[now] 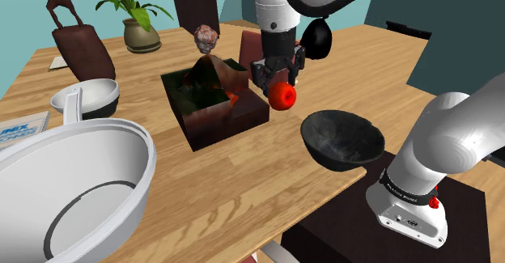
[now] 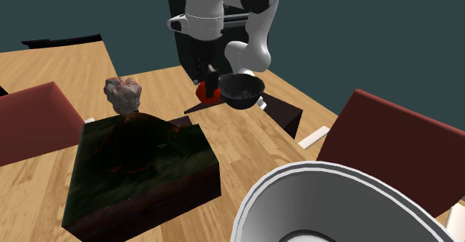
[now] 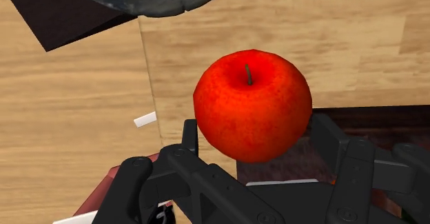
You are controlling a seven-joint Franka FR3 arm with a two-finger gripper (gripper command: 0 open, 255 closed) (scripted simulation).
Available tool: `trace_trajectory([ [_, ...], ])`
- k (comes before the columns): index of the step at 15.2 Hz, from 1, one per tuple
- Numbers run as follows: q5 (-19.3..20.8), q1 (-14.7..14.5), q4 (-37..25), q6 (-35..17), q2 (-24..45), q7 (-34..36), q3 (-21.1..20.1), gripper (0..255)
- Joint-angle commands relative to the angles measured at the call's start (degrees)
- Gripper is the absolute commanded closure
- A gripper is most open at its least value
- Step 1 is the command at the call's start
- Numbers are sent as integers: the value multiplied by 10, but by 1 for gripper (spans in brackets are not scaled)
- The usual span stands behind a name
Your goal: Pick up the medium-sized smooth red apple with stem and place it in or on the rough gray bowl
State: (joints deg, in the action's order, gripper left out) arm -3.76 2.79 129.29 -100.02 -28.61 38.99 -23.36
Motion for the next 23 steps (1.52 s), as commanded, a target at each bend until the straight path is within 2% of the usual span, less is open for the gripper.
trace_trajectory([
  [1, 1, 1, -16, 16, 0, -1, 2, 255],
  [10, 7, 5, -85, 80, 5, -6, 8, 255],
  [16, -22, -27, -5, 133, -129, -16, 30, 255],
  [22, -41, -62, 48, 210, -258, -14, 47, 255],
  [23, -42, -63, 57, 204, -261, -14, 46, 255],
])
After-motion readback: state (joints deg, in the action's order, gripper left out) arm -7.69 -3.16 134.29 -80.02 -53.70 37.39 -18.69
